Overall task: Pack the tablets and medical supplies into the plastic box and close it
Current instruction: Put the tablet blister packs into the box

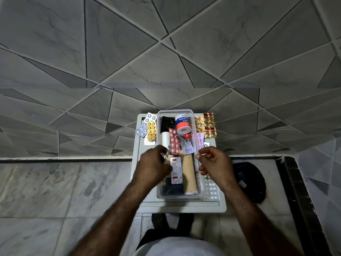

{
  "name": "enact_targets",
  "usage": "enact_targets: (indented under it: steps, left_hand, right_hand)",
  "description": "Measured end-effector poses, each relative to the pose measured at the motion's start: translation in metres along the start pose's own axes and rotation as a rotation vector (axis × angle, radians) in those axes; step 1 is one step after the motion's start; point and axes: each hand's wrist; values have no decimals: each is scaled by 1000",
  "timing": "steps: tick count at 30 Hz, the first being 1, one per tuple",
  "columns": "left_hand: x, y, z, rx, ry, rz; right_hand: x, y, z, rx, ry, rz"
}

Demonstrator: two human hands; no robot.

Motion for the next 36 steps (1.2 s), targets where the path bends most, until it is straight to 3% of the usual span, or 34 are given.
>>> enact_targets:
  steps: [3, 9, 13, 20, 27, 36]
  left_hand:
    - [2, 5, -31, -95, -66, -34]
    - [-3, -3, -50, 115, -313, 71]
    - [-6, -14, -59, -31, -246, 41]
    - [-6, -18, -63, -99, -157, -7]
    - [-18, -23, -38, 226, -45, 49]
    - [-19, -33, -33, 472, -52, 120]
  right_hand:
    - [1, 4, 0, 8, 5, -7]
    - [1, 11, 3, -31, 22, -47]
    - [-5, 21, 13, -14, 98, -89]
    - [-20, 50, 34, 266, 234, -140]
    - [-12, 60, 21, 612, 88, -3]
    - [-7, 47, 5, 772, -9, 84]
Point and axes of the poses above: each hand's wrist, its own x-axis away from the middle knuckle, its own z-axis out of the back of the hand, y = z × x, and after that the axes turned 7 degrees about y, right-handed
